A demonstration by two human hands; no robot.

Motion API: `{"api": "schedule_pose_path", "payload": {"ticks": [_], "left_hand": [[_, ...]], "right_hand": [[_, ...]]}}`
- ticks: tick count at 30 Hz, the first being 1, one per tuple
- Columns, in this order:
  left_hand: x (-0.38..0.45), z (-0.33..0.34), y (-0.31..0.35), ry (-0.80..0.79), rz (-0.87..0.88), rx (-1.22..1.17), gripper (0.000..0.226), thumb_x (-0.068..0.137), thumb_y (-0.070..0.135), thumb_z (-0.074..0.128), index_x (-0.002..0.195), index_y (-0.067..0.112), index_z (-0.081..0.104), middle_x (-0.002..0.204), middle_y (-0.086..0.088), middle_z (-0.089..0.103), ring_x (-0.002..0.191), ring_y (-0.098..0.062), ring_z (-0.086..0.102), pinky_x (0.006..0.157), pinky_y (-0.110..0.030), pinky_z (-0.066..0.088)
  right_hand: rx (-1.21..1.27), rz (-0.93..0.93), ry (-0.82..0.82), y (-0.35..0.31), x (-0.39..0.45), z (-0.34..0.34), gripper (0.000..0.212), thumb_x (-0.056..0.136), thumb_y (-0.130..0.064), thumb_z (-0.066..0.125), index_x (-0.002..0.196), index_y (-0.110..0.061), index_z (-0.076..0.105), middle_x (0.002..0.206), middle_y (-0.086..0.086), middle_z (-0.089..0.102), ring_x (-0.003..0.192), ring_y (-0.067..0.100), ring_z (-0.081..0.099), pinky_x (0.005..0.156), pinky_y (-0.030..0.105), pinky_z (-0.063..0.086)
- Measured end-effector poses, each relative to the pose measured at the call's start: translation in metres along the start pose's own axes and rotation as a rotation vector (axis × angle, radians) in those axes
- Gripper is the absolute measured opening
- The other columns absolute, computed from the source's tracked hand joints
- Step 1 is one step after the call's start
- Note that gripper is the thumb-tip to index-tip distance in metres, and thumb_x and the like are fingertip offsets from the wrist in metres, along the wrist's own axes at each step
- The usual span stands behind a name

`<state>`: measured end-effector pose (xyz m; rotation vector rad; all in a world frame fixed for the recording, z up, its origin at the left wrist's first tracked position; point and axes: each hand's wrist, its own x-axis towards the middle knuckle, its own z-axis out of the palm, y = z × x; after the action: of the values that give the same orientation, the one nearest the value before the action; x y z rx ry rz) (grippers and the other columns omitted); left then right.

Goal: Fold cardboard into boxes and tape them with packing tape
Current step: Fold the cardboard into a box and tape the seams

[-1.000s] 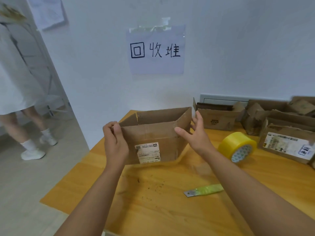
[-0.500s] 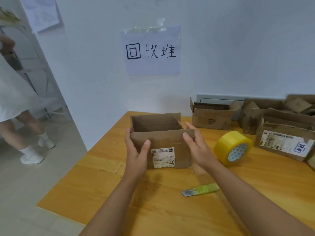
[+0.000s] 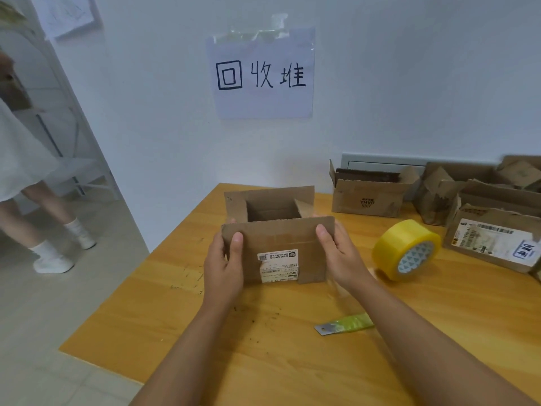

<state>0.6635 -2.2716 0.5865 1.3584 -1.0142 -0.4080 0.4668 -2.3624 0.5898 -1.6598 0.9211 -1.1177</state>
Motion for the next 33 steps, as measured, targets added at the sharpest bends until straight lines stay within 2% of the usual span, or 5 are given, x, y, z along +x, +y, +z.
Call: {"api": "schedule_pose_path", "payload": {"ticks": [8,12,22,27,33], "left_hand": [[0.013,-0.003,0.008,0.058,-0.025,0.040,0.020,0.098,0.038,0.055,0.115,0.026,0.057,0.113,0.013,0.061,0.088,0.019,0.054,0.064,-0.005,0.043],[0.025,-0.004,0.004,0.058,-0.071,0.115,0.036,0.097,0.028,0.061,0.130,0.030,0.046,0.123,0.011,0.054,0.104,0.010,0.052,0.076,-0.009,0.044],[0.074,-0.021,0.015,-0.315,-0.138,0.284,0.085,0.095,0.013,0.057,0.157,0.040,0.006,0.155,0.018,0.025,0.107,-0.014,0.052,0.078,-0.024,0.048],[0.063,-0.023,0.010,-0.254,-0.076,0.308,0.045,0.097,0.022,0.056,0.137,0.037,0.044,0.140,0.013,0.041,0.114,-0.010,0.048,0.077,-0.021,0.043],[0.052,-0.018,0.000,-0.178,-0.113,0.278,0.021,0.098,0.036,0.053,0.119,0.038,0.051,0.132,0.007,0.041,0.099,-0.002,0.050,0.073,-0.024,0.044]], "right_hand": [[-0.059,0.080,0.124,-0.005,0.009,0.003,0.027,0.101,-0.043,0.049,0.125,-0.032,0.050,0.118,-0.011,0.055,0.106,0.002,0.054,0.074,0.017,0.043],[-0.096,0.154,0.117,-0.010,0.020,-0.001,0.051,0.100,-0.034,0.055,0.146,-0.027,0.034,0.120,-0.008,0.047,0.097,0.004,0.050,0.068,0.019,0.041],[-0.223,0.151,-0.206,-0.024,0.055,-0.023,0.095,0.093,-0.027,0.068,0.157,-0.040,-0.001,0.160,-0.019,0.016,0.137,0.013,0.036,0.102,0.031,0.033],[-0.239,0.089,-0.200,-0.019,0.054,-0.021,0.066,0.095,-0.026,0.065,0.151,-0.035,0.032,0.143,-0.011,0.037,0.132,0.014,0.040,0.099,0.029,0.036],[-0.237,0.111,-0.105,-0.006,0.041,-0.017,0.031,0.099,-0.041,0.054,0.130,-0.036,0.058,0.138,-0.004,0.041,0.121,0.017,0.049,0.102,0.034,0.044]]}}
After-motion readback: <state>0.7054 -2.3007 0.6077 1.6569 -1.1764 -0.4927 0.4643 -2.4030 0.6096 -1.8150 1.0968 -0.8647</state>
